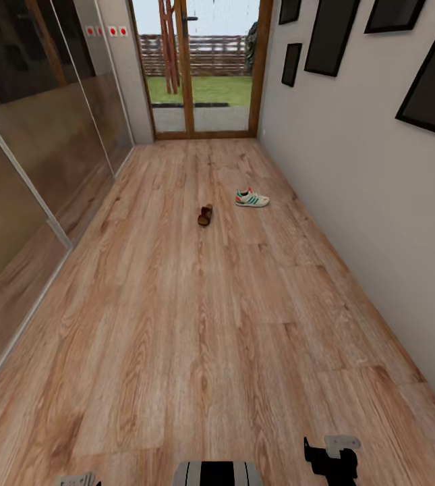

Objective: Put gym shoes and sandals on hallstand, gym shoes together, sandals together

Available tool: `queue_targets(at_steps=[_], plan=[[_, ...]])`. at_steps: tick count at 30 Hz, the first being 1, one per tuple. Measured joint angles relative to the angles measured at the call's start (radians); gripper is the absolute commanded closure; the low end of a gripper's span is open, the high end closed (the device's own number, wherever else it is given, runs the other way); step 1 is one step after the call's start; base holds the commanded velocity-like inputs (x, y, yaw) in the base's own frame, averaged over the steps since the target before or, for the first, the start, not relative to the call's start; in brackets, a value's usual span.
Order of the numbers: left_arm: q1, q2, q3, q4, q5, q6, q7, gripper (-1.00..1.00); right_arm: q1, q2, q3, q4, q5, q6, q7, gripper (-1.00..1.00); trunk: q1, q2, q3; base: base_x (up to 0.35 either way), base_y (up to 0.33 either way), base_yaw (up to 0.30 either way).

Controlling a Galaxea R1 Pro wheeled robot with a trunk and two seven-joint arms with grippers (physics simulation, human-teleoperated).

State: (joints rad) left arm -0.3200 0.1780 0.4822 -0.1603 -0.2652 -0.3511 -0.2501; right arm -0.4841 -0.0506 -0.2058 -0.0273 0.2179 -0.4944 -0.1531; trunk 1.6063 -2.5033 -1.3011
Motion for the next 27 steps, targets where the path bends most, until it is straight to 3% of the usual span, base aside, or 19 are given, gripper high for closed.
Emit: queue_targets(at_steps=[17, 27], plan=[[0.000, 0.000, 0.000, 0.000, 0.001, 0.000, 0.000, -1.00, 0.000, 0.000, 0.000, 0.000, 0.000, 0.000, 0.000, -1.00, 0.000, 0.000, 0.000, 0.338, 0.002, 0.000], [0.000, 0.000, 0.000, 0.000, 0.002, 0.000, 0.000, -1.00, 0.000, 0.000, 0.000, 0.000, 0.000, 0.000, 0.000, -1.00, 0.000, 0.000, 0.000, 0.331, 0.108, 0.000]])
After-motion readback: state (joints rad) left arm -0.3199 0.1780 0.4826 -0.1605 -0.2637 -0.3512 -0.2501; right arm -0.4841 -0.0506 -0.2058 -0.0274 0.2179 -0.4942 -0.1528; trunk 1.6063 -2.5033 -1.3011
